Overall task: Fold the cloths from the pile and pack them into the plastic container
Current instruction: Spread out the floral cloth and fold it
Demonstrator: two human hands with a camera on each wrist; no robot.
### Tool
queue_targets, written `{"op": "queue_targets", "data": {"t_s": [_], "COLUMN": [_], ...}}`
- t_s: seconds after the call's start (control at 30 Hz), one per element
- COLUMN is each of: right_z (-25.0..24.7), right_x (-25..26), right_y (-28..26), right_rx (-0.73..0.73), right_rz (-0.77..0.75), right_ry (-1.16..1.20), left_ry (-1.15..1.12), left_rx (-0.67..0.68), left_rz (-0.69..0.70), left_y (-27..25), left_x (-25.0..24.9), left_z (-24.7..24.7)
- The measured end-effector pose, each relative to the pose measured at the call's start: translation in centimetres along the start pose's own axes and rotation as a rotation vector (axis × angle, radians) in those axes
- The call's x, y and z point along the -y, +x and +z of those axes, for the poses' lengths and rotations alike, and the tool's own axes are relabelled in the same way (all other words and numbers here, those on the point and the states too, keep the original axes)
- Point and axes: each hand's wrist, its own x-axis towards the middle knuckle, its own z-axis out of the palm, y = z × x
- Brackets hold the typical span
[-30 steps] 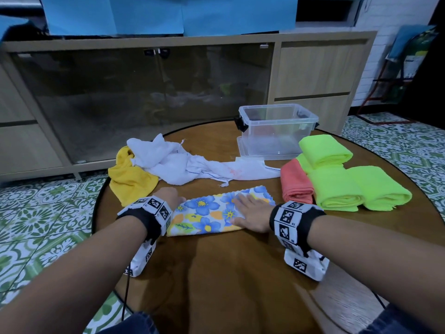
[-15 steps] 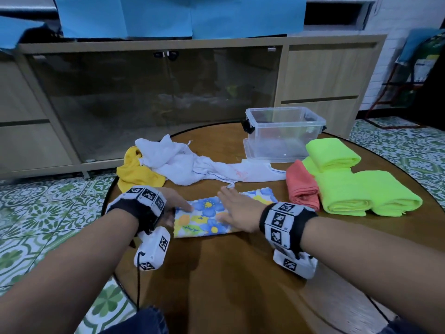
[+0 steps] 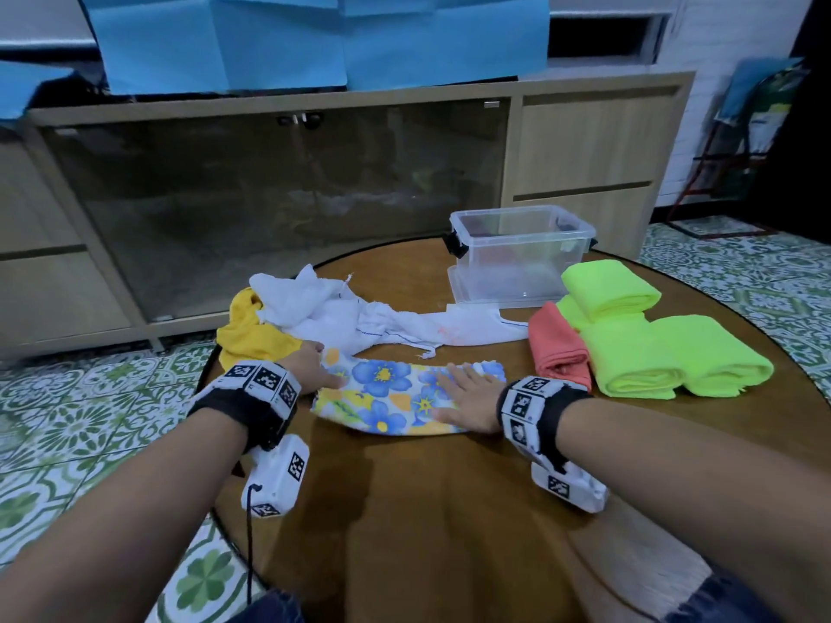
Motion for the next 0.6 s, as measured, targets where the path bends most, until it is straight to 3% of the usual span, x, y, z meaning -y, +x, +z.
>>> {"op": "queue_targets", "data": {"t_s": [0.23, 0.43, 0.6], "right_z": [0.5, 0.1, -1.3], "right_x": [-3.4, -3.8, -2.7], "right_y": [-1.3, -1.6, -1.5], "right_rx": [0.014, 0.044, -0.061], "right_rz": [0.042, 0.052, -0.014], "right_ry": [-0.021, -0.071, -0.163], "left_ry": [0.149, 0.063, -0.055], "left_rx": [0.004, -0.039, -0.054], "left_rz": [-0.026, -0.117, -0.1], "left_y": [-0.1, 0.1, -0.2], "left_x": [-0.5, 0.4, -1.3], "left_z": [-0.9, -1.5, -1.2]}}
